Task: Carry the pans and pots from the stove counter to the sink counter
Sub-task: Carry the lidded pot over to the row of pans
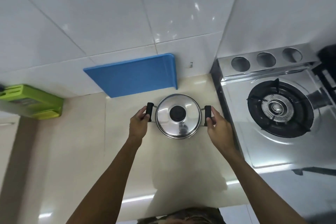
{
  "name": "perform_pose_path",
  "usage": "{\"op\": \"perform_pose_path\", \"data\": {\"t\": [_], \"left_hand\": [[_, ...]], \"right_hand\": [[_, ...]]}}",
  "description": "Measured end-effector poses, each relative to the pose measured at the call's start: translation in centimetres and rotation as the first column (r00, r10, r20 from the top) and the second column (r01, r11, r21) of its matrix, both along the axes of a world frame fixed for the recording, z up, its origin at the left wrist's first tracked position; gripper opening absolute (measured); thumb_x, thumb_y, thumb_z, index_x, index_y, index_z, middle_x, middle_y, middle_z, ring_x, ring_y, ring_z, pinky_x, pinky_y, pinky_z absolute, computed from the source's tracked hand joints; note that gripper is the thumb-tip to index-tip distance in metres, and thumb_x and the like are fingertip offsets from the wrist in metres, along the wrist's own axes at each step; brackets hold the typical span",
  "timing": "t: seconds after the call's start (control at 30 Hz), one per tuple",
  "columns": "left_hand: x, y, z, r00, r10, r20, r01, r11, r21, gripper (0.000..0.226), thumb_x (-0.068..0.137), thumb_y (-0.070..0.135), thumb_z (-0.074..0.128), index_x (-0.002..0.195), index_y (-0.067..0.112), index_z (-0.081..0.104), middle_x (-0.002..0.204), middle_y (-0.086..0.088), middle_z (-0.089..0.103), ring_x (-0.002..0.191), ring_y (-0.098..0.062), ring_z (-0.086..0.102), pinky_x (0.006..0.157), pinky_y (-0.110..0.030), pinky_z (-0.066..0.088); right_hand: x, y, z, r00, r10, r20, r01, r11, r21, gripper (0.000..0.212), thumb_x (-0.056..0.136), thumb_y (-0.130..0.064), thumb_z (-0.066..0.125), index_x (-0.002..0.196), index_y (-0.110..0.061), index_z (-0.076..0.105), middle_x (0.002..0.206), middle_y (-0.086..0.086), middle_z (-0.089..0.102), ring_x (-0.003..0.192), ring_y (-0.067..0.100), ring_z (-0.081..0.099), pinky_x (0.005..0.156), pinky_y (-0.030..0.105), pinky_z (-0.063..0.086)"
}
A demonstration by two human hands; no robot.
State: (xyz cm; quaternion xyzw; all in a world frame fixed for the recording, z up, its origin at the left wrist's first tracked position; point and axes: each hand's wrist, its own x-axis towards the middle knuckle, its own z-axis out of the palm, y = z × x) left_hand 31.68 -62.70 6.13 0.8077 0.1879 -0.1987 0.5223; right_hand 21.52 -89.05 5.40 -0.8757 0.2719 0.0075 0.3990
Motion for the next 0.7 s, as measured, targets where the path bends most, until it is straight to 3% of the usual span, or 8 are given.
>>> {"op": "perform_pose_path", "data": {"t": [0.23, 0.33, 0.47, 0.57, 0.7], "left_hand": [[-9.4, 12.0, 4.7, 0.967, 0.245, 0.065, -0.236, 0.964, -0.121, 0.041, 0.097, 0.007, 0.06, 0.137, 0.016, 0.061, 0.119, -0.01, 0.072, 0.101, -0.022, 0.065, 0.095, -0.037, 0.047], [-13.9, 18.8, 7.3, 0.922, 0.368, 0.121, -0.349, 0.924, -0.157, 0.039, 0.097, 0.007, 0.061, 0.134, 0.016, 0.064, 0.123, -0.009, 0.071, 0.1, -0.019, 0.065, 0.098, -0.039, 0.047], [-20.1, 29.3, 11.0, 0.815, 0.523, 0.247, -0.49, 0.852, -0.186, 0.036, 0.096, 0.009, 0.062, 0.129, 0.024, 0.068, 0.117, 0.001, 0.074, 0.102, -0.017, 0.069, 0.099, -0.041, 0.049], [-25.7, 37.9, 13.5, 0.717, 0.619, 0.32, -0.577, 0.785, -0.225, 0.036, 0.095, 0.011, 0.063, 0.12, 0.036, 0.071, 0.103, 0.017, 0.078, 0.094, -0.003, 0.071, 0.092, -0.033, 0.052], [-32.8, 48.6, 16.5, 0.56, 0.727, 0.398, -0.685, 0.676, -0.27, 0.034, 0.093, 0.017, 0.065, 0.109, 0.046, 0.074, 0.106, 0.017, 0.077, 0.095, -0.005, 0.072, 0.083, -0.026, 0.055]], "right_hand": [[-2.3, 10.3, 3.0, 0.987, 0.089, 0.137, -0.102, 0.99, 0.095, 0.043, 0.097, -0.011, 0.061, 0.14, -0.018, 0.059, 0.108, 0.009, 0.075, 0.096, 0.025, 0.068, 0.092, 0.041, 0.053], [-2.9, 17.1, 5.2, 0.967, 0.143, 0.209, -0.175, 0.975, 0.139, 0.041, 0.098, -0.011, 0.059, 0.137, -0.019, 0.062, 0.114, 0.007, 0.075, 0.102, 0.022, 0.069, 0.092, 0.034, 0.052], [-3.6, 28.3, 8.4, 0.913, 0.271, 0.306, -0.331, 0.929, 0.164, 0.038, 0.099, -0.013, 0.058, 0.136, -0.021, 0.064, 0.12, 0.001, 0.073, 0.104, 0.013, 0.066, 0.09, 0.023, 0.046], [-5.0, 38.1, 10.5, 0.857, 0.363, 0.364, -0.448, 0.876, 0.181, 0.036, 0.1, -0.016, 0.058, 0.135, -0.022, 0.065, 0.112, -0.001, 0.072, 0.097, 0.01, 0.065, 0.086, 0.019, 0.046], [-7.0, 50.9, 12.8, 0.775, 0.446, 0.448, -0.58, 0.784, 0.223, 0.033, 0.1, -0.022, 0.058, 0.131, -0.026, 0.067, 0.097, -0.012, 0.071, 0.086, -0.011, 0.064, 0.072, 0.002, 0.042]]}}
